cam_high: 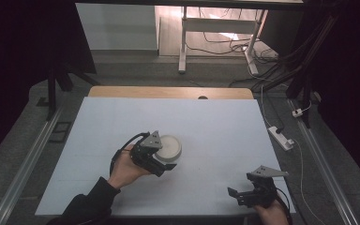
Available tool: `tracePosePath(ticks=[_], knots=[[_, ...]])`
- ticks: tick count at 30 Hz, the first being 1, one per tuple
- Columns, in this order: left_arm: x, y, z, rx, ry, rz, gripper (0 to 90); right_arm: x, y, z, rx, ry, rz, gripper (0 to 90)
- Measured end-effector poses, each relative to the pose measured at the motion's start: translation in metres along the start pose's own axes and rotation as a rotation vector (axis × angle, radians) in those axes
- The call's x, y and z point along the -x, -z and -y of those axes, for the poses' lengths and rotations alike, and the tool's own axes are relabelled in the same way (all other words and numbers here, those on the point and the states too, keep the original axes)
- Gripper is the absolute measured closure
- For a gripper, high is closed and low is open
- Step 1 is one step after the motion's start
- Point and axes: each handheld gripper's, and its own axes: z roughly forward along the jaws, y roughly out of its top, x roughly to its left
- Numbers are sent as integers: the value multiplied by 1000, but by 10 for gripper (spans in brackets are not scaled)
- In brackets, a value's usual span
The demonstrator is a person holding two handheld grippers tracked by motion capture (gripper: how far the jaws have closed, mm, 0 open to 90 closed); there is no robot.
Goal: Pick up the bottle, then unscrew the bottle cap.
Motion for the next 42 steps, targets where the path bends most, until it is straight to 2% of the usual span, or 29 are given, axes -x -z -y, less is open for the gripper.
tracePosePath(ticks=[13, 36, 42], knots=[[9, -9, -15, -2, -42, 44, 70, 0, 0, 0, -1, 5, -1, 0], [6, -9, -11, 0, -28, 48, 71, -3, 2, -1, 21, 30, 11, 0], [5, -9, -9, -1, -27, 46, 71, -5, 2, -3, 34, 39, -1, 0]])
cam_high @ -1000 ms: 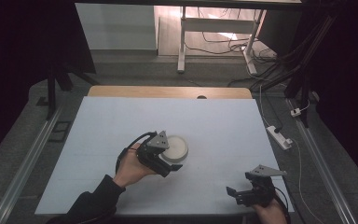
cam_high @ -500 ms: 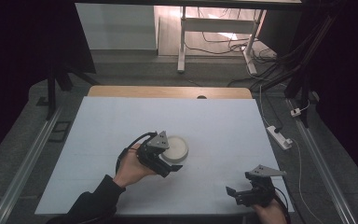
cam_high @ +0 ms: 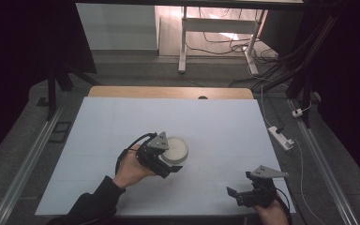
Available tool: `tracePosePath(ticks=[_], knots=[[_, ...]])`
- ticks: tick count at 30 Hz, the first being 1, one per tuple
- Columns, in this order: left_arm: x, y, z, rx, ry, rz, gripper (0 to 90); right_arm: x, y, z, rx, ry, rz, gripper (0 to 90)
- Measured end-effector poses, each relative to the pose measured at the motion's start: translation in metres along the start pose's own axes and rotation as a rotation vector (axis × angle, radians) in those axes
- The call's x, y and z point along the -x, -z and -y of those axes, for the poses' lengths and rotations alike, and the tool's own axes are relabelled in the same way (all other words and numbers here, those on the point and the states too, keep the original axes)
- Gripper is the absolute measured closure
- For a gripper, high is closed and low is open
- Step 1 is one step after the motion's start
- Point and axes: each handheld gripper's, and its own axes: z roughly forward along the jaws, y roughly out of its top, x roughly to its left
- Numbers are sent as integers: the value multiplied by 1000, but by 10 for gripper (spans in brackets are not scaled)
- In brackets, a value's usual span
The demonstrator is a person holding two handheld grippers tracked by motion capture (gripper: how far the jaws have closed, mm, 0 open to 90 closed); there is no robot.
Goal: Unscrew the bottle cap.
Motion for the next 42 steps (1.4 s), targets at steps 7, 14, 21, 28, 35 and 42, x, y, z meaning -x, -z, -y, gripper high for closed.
tracePosePath(ticks=[7, 14, 21, 28, 35, 42], knots=[[-1, 0, 1, 0, 3, 5, 71, -6, -1, -9, 14, 31, -27, 0], [-1, 0, 2, 3, 7, 10, 71, -14, -4, -18, 30, 71, -53, 0], [-1, 0, 2, 2, 4, 13, 71, -25, -9, -33, 52, 116, -101, 0], [-1, 0, 2, 3, 4, 15, 71, -34, -13, -47, 80, 159, -139, 0], [-1, 0, 2, 3, 3, 15, 71, -39, -18, -62, 106, 179, -174, 0], [0, 1, 0, 2, -9, 16, 71, -47, -25, -79, 92, 181, -203, 0]])
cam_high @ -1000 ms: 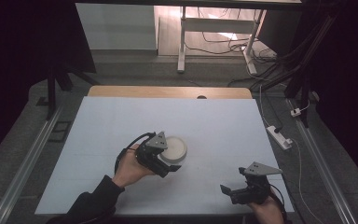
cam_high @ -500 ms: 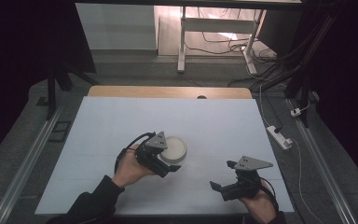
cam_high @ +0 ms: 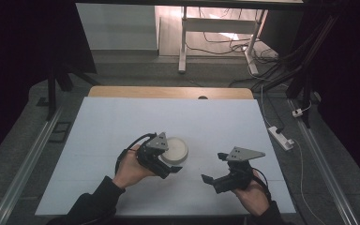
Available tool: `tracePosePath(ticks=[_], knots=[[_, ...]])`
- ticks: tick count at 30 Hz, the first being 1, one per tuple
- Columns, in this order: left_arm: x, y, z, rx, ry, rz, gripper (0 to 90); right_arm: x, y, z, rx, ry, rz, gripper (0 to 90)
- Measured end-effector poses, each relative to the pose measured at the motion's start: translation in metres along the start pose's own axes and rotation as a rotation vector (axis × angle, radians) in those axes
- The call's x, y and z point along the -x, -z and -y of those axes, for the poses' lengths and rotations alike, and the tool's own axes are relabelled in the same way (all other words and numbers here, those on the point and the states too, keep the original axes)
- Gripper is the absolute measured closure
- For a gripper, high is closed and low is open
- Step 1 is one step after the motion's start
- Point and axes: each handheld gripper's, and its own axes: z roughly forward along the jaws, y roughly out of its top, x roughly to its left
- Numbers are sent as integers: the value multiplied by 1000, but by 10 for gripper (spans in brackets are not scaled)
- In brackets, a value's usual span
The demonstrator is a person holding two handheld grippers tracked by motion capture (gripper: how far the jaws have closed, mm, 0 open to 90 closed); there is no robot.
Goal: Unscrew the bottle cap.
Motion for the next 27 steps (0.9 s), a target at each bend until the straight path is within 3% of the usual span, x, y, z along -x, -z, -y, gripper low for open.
tracePosePath(ticks=[9, 27], knots=[[2, -3, 0, -12, -5, -3, 71, -4, -8, -14, 1, 1, -2, 0], [5, -1, -2, -9, -20, 7, 71, -18, -26, -53, 18, 79, -53, 0]])
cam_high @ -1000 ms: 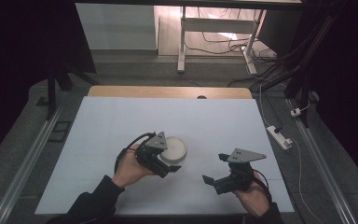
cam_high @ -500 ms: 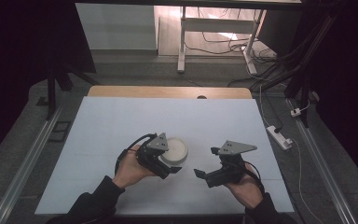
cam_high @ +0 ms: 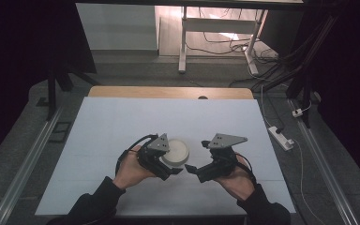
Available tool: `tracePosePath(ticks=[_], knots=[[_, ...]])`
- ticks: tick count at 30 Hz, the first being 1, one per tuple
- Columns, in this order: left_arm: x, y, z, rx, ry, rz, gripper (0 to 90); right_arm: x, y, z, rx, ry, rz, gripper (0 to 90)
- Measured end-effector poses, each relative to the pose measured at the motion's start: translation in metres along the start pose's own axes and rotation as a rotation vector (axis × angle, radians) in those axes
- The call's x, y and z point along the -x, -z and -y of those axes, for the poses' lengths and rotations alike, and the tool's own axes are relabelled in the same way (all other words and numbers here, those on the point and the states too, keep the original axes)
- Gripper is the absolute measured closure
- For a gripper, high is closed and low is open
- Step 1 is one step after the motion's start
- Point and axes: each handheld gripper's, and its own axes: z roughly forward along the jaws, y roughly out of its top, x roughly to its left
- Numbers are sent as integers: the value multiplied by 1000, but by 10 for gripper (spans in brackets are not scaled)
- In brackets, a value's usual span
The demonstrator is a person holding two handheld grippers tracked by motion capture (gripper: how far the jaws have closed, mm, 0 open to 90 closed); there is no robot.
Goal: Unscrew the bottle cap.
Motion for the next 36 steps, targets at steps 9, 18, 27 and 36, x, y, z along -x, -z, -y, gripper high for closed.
tracePosePath(ticks=[9, 18, 27, 36], knots=[[1, 2, -2, -2, -12, 8, 71, -3, -19, -14, -2, 17, -37, 0], [2, 2, -2, -4, -12, 13, 71, -6, -32, -21, 3, 41, -84, 0], [3, 3, -5, -1, -23, 41, 71, -9, -46, -23, -8, 85, -132, 54], [3, 2, -5, -5, -47, 77, 71, -10, -44, -24, 1, 129, -149, 70]])
